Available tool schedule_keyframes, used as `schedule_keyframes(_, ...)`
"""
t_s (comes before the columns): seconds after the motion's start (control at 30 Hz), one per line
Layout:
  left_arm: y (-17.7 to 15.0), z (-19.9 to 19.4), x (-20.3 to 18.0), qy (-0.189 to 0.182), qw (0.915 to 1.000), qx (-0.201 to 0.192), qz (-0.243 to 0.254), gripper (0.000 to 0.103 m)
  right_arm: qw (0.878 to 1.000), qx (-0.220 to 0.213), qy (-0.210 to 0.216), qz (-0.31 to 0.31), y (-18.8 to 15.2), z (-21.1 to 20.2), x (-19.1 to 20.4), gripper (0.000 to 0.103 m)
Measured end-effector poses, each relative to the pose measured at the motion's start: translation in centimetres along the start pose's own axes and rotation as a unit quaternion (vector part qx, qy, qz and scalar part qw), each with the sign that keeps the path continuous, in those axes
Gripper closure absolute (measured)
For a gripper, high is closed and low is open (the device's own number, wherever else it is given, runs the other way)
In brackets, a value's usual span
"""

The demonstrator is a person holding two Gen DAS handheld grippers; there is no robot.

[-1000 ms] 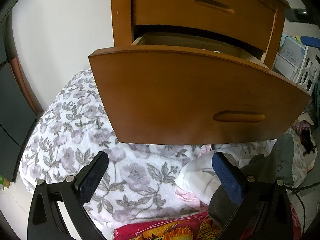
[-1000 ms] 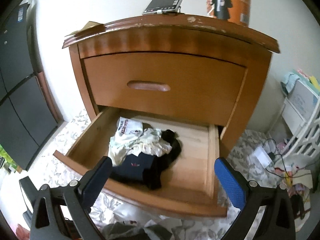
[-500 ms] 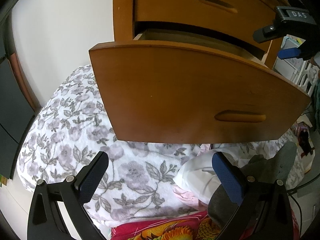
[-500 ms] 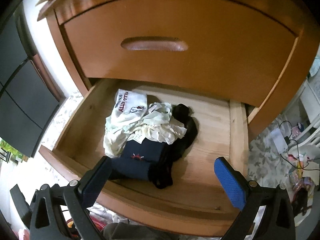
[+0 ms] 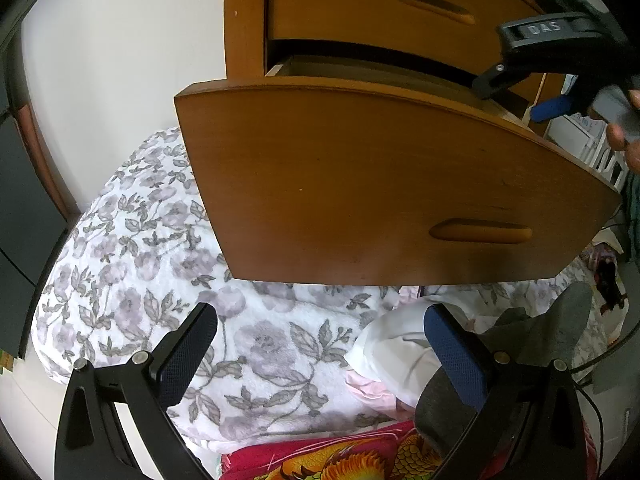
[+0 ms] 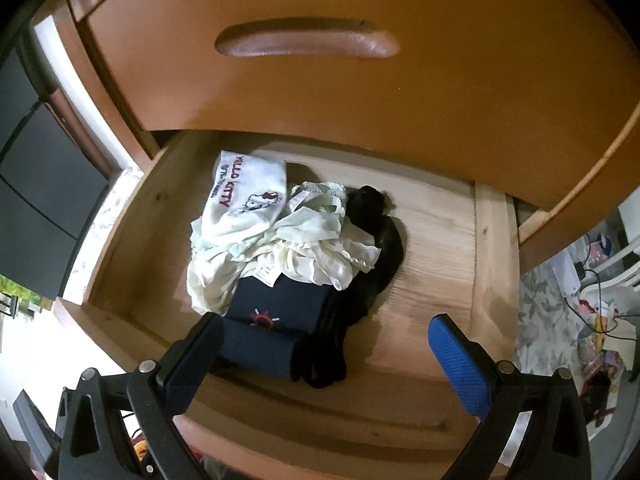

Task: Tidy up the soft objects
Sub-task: 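Close the right tool on the white Hello Kitty sock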

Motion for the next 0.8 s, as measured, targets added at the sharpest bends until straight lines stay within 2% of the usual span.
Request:
schedule_keyframes(0.27, -0.1, 0.1, 0.1, -0.005, 1.0000, 0.004, -0.005, 0.000, 1.000, 0.006, -0.006, 0.004, 2.3, 1.6, 0.4, 0.004)
schedule_keyframes(0.53, -0.1, 0.2, 0.2, -0.010, 0.9999, 0.008, -0.009, 0.000, 0.996, 0.026, -0.013, -0.079, 5.2, 4.4, 5.5, 0.015)
schedule_keyframes(0.8, -0.1, 0.3, 0.2, -0.015, 0.9997, 0.013, -0.015, 0.000, 0.986, 0.061, -0.043, -0.147, 5.8, 7.2, 7.5, 0.020)
Point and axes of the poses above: each gripper's, at about its wrist camera, not at the fingertips, and z roughly the way its jaws point, x to its left, y to its top, the point moved 8 cm from there along z, roughly the way its jaws point, and after that the axes turned 15 degrees about y, right-handed, at the moved point
